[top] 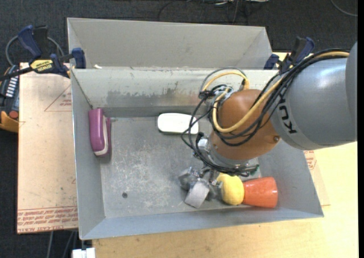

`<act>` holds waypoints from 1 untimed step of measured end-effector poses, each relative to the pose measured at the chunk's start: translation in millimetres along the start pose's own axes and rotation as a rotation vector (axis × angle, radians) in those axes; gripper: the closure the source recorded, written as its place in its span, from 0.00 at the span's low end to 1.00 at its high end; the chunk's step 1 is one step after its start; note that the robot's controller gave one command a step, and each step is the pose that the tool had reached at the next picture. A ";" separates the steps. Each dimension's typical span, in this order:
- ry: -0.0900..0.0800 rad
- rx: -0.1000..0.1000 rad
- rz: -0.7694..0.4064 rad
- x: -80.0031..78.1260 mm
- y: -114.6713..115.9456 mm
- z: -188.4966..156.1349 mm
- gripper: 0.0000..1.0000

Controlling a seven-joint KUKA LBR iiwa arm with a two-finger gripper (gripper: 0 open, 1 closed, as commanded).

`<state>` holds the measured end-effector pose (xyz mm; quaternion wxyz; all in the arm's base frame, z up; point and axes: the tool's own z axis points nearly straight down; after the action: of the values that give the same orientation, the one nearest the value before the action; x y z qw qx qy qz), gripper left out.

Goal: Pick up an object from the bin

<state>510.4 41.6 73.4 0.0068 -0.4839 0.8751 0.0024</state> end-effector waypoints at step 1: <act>0.003 -0.005 0.000 0.8 1.5 -5.6 1.00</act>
Offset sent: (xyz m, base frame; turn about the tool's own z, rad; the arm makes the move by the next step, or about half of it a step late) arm 0.0000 0.0000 0.0544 0.0000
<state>508.7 41.7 79.0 0.0042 -0.4841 0.8750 0.0037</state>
